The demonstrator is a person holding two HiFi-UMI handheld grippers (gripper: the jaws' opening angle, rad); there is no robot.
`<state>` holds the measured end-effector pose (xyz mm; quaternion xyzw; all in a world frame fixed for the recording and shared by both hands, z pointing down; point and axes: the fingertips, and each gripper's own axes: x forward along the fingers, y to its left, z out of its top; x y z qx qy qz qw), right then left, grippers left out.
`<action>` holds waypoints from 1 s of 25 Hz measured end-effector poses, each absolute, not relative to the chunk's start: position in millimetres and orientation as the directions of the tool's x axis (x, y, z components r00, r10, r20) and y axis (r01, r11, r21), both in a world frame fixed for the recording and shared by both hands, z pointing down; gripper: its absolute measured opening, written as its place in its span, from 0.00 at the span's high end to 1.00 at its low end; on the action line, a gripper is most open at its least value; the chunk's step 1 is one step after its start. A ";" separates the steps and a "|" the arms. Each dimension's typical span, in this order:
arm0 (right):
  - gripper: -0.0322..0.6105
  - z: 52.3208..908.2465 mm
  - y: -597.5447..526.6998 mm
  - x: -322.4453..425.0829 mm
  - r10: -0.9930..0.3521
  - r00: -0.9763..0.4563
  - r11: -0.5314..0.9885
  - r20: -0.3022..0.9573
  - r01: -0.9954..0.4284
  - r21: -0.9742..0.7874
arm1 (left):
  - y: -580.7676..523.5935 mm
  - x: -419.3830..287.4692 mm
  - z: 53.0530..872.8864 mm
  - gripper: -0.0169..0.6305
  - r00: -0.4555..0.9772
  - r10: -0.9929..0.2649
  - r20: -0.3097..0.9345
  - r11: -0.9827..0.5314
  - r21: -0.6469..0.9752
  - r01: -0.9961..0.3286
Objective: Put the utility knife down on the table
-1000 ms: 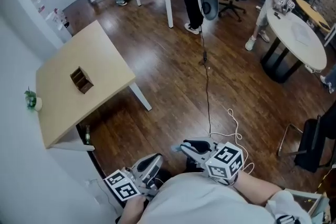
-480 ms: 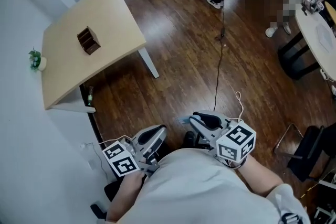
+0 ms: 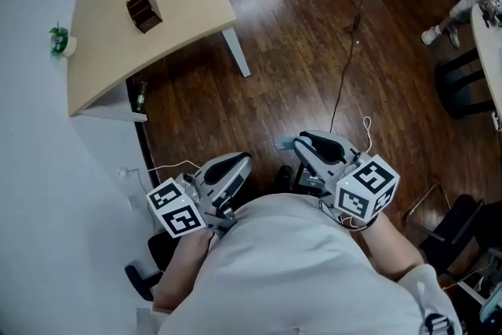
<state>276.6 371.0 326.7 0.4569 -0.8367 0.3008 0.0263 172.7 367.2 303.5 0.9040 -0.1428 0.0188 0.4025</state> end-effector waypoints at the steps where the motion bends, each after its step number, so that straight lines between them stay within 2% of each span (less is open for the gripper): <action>1: 0.84 328.3 367.5 274.6 -0.745 -0.586 0.404 0.319 -0.777 -0.483 | 364.9 169.2 304.2 0.97 0.955 -0.255 0.152 -0.629 0.724 -0.283; 12: 0.84 331.0 302.5 204.6 -0.698 -0.623 0.443 0.353 -0.763 -0.471 | 302.2 93.6 315.4 0.97 0.932 -0.337 0.134 -0.571 0.758 -0.315; 25: 0.84 318.6 172.8 81.4 -0.710 -0.579 0.421 0.400 -0.805 -0.419 | 175.5 -38.6 312.8 0.97 0.951 -0.288 0.109 -0.569 0.779 -0.262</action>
